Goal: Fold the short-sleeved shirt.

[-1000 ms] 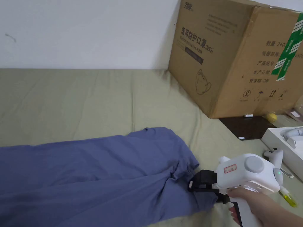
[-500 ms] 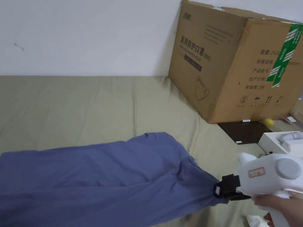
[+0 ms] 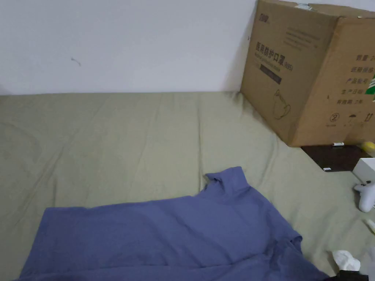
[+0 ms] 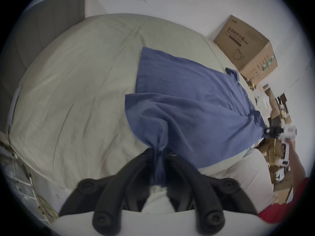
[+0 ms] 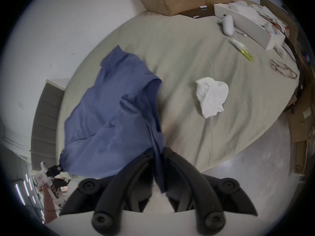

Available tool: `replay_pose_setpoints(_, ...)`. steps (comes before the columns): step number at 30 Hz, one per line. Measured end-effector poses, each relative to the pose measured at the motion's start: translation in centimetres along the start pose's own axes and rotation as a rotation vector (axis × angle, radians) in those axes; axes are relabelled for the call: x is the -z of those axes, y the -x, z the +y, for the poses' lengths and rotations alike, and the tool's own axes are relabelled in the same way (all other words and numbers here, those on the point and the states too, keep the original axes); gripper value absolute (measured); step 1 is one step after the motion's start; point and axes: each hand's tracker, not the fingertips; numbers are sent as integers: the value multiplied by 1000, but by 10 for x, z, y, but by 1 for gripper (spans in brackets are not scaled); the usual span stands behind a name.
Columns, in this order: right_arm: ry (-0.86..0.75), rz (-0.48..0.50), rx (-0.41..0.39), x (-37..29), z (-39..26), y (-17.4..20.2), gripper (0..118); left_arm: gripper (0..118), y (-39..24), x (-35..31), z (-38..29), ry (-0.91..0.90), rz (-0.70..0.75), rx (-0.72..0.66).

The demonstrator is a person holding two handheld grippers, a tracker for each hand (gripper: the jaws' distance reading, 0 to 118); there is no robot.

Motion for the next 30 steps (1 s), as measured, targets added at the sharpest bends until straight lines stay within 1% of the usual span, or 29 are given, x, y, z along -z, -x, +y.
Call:
replay_pose_setpoints(1,-41,-24,16,-3,-3,2,43,54,0,-4,0,-25,44,1)
replay_pose_setpoints(2,-70,-13,17,-7,-5,4,87,98,2,-6,0,-38,64,3)
replay_pose_setpoints(3,-92,-9,18,-10,-7,6,111,118,3,-9,0,-49,68,1)
replay_pose_setpoints(4,-119,16,-15,-21,-4,11,118,116,3,-19,-1,-112,55,-4)
replay_pose_setpoints(5,-150,23,-52,-31,-3,22,118,112,5,-24,1,-137,65,-9)
replay_pose_setpoints(7,-193,33,-124,-46,-3,39,118,113,0,-35,5,-154,74,-9)
replay_pose_setpoints(9,-248,79,-199,-65,-8,67,118,113,-10,-46,5,-231,69,19)
replay_pose_setpoints(10,-300,134,-248,-76,-15,86,118,113,-23,-56,8,-267,66,42)
replay_pose_setpoints(11,-378,189,-295,-83,-20,96,117,109,-33,-62,8,-304,60,59)
replay_pose_setpoints(12,-430,231,-339,-90,-26,109,116,96,-41,-68,7,-343,11,95)
replay_pose_setpoints(13,-485,256,-390,-97,-31,127,110,70,-53,-74,4,-404,-13,147)
replay_pose_setpoints(14,-545,258,-443,-103,-35,146,83,24,-68,-79,5,-477,-2,225)
replay_pose_setpoints(15,-607,247,-486,-102,-38,151,39,0,-81,-81,5,-516,25,277)
replay_pose_setpoints(16,-686,226,-531,-103,-41,166,1,1,-95,-80,6,-552,50,321)
replay_pose_setpoints(17,-748,215,-551,-101,-43,179,1,1,-105,-82,9,-593,22,335)
replay_pose_setpoints(18,-797,222,-523,-100,-45,185,1,1,-111,-84,17,-612,-14,325)
replay_pose_setpoints(19,-803,264,-512,-97,-42,193,1,1,-116,-87,24,-647,-52,297)
replay_pose_setpoints(20,-785,311,-496,-95,-37,199,1,1,-118,-89,32,-708,-50,266)
replay_pose_setpoints(21,-770,334,-481,-94,-33,203,1,1,-117,-90,42,-751,-46,246)
replay_pose_setpoints(22,-750,345,-478,-92,-28,206,1,1,-111,-91,65,-757,-61,237)
replay_pose_setpoints(24,-727,339,-487,-87,-17,210,1,1,-95,-77,117,-628,-60,231)
replay_pose_setpoints(26,-690,322,-516,-77,-10,211,1,1,-73,-42,187,-277,-111,209)
replay_pose_setpoints(27,-670,314,-527,-70,-7,210,1,1,-61,-20,210,-114,-118,178)
replay_pose_setpoints(28,-639,307,-536,-62,-4,209,1,1,-47,7,225,-38,-124,159)
replay_pose_setpoints(30,-600,317,-527,-48,0,205,1,1,-30,50,247,-14,-54,155)
